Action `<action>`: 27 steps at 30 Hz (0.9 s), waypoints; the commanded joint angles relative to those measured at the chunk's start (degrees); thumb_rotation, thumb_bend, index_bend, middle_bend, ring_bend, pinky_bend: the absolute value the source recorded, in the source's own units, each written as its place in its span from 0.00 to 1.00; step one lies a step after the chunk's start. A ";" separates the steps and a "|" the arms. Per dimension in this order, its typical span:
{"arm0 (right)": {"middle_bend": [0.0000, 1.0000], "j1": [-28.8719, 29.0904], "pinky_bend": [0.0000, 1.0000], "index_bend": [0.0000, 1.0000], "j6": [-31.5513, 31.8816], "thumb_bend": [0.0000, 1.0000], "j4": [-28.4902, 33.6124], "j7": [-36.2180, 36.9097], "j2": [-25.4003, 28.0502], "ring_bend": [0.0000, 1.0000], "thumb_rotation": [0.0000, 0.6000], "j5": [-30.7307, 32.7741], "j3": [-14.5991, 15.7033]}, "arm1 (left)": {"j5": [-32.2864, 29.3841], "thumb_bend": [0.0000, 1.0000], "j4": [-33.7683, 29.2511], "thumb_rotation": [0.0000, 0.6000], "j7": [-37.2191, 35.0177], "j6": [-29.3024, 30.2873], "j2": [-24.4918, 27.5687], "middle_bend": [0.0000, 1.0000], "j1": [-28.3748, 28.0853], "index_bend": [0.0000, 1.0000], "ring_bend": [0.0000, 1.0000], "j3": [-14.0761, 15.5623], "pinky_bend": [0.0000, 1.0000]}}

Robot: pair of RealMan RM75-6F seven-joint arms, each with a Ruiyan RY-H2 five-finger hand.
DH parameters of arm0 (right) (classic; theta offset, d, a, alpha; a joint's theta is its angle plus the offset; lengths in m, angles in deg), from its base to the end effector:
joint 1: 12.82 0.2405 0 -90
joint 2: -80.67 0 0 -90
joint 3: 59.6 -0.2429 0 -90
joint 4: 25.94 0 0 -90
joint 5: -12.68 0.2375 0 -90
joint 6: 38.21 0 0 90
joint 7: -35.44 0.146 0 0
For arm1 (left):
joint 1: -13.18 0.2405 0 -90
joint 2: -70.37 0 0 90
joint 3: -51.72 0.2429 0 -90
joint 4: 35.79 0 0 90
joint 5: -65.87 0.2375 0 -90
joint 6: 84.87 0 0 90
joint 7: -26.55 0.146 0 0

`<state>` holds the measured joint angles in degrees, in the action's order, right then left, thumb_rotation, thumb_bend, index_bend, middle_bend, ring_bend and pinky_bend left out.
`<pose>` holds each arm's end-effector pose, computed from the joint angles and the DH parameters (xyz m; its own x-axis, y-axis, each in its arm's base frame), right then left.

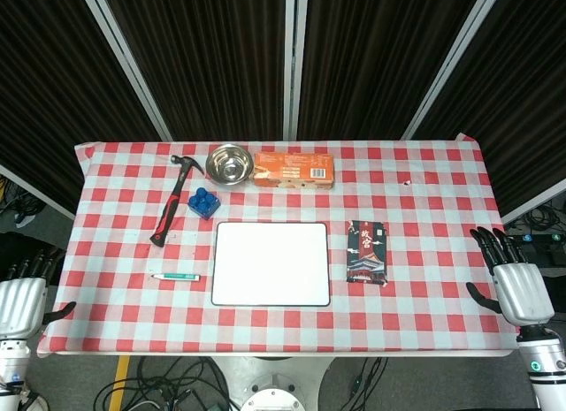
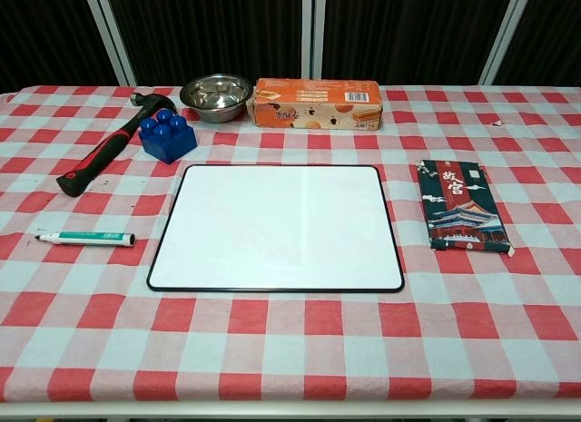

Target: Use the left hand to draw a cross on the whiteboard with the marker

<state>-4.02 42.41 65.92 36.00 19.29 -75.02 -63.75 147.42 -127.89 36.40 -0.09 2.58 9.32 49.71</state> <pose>-0.3020 -0.2111 0.1359 0.4428 -0.0232 0.8963 -0.8931 -0.0992 0.4387 -0.3182 0.1744 0.1090 0.4894 0.0463 0.8708 0.8675 0.0758 -0.4916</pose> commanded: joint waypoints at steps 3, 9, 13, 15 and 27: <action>0.06 -0.22 0.12 0.00 0.38 0.17 -0.37 0.16 -0.37 0.00 1.00 0.19 0.09 | -0.37 0.10 -0.72 1.00 -0.04 -1.00 0.54 0.12 -0.41 0.16 0.10 -0.06 0.15; 0.06 -0.35 0.12 0.00 0.97 0.17 -0.64 0.35 -0.29 0.00 1.00 0.19 0.00 | -0.39 0.09 -1.46 1.00 0.47 -1.39 1.10 0.12 -1.08 0.16 0.10 -0.70 0.15; 0.06 0.02 0.12 0.00 1.28 0.17 -0.75 0.26 -0.08 0.00 1.00 -0.08 -0.45 | -0.16 0.09 -2.82 1.00 0.24 -2.93 2.23 0.16 -3.37 0.21 0.18 -2.51 0.31; 0.06 0.27 0.12 0.00 1.35 0.17 -0.69 0.09 0.15 0.00 1.00 -0.24 -0.67 | -0.06 0.10 -3.26 1.00 0.66 -4.87 2.65 0.21 -5.38 0.28 0.28 -3.56 0.51; 0.06 0.43 0.12 0.00 1.11 0.17 -1.01 0.72 1.04 0.00 1.00 0.90 -1.08 | -8.58 0.18 -4.70 1.00 19.34 -23.06 -3.27 0.44 -19.43 0.41 0.65 -5.76 0.94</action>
<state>-3.58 43.56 64.95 36.68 20.32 -74.16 -64.86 142.97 -132.01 47.89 -18.22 2.60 -5.86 44.20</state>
